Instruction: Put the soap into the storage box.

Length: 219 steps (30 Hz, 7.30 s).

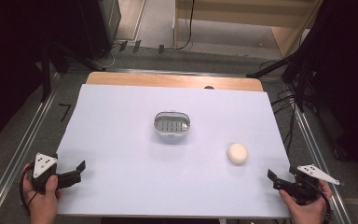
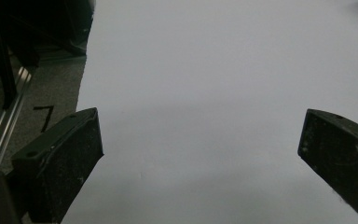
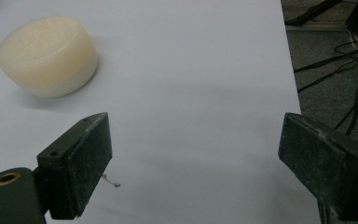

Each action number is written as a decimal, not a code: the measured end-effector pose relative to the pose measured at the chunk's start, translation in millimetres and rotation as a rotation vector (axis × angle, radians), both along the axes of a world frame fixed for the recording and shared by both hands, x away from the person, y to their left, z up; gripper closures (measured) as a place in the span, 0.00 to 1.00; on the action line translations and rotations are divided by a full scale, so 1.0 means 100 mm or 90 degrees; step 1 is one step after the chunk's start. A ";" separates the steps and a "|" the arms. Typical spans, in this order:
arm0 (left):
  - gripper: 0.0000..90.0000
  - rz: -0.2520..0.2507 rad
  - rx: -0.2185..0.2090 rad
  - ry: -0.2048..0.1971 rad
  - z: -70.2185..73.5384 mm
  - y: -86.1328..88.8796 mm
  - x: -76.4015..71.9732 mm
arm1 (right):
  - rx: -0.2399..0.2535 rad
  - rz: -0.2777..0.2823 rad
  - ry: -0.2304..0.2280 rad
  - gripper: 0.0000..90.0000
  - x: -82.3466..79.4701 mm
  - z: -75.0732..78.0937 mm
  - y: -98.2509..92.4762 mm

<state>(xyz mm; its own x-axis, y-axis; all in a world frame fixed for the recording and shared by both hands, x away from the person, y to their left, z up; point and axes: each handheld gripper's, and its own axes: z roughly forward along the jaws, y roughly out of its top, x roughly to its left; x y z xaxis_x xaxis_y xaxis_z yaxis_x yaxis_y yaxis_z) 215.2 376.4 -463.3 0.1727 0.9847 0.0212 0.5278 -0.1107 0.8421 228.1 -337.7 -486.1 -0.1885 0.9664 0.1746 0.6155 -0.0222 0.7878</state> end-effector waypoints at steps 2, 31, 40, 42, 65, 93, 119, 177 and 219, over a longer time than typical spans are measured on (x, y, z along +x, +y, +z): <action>0.00 0.000 0.000 0.000 0.00 0.00 0.00 | 0.011 -0.001 0.004 0.11 0.01 0.00 -0.02; 0.00 -0.006 0.001 -0.005 0.00 0.00 -0.01 | 0.035 0.030 -0.001 0.17 0.11 0.12 0.26; 0.00 -0.003 0.005 -0.001 0.00 0.00 0.00 | 0.035 0.059 0.009 0.17 0.17 0.19 0.38; 0.00 -0.002 0.007 0.002 0.00 -0.01 0.00 | 0.033 0.061 0.017 0.17 0.18 0.19 0.41; 0.00 0.000 0.009 0.002 0.00 -0.01 0.00 | 0.026 0.082 0.036 0.18 0.28 0.27 0.50; 0.00 0.000 0.009 0.001 0.00 -0.01 0.00 | 0.022 0.116 0.050 0.17 0.44 0.30 0.78; 0.00 -0.001 0.008 0.002 0.00 -0.01 0.00 | -0.012 0.098 0.098 0.16 0.71 0.15 1.06; 0.00 0.000 0.006 0.003 0.00 -0.01 0.00 | -0.069 0.131 0.085 0.28 0.81 0.25 1.43; 0.00 0.000 0.003 -0.001 0.00 0.00 0.00 | -0.063 0.189 0.080 0.28 1.08 0.48 1.89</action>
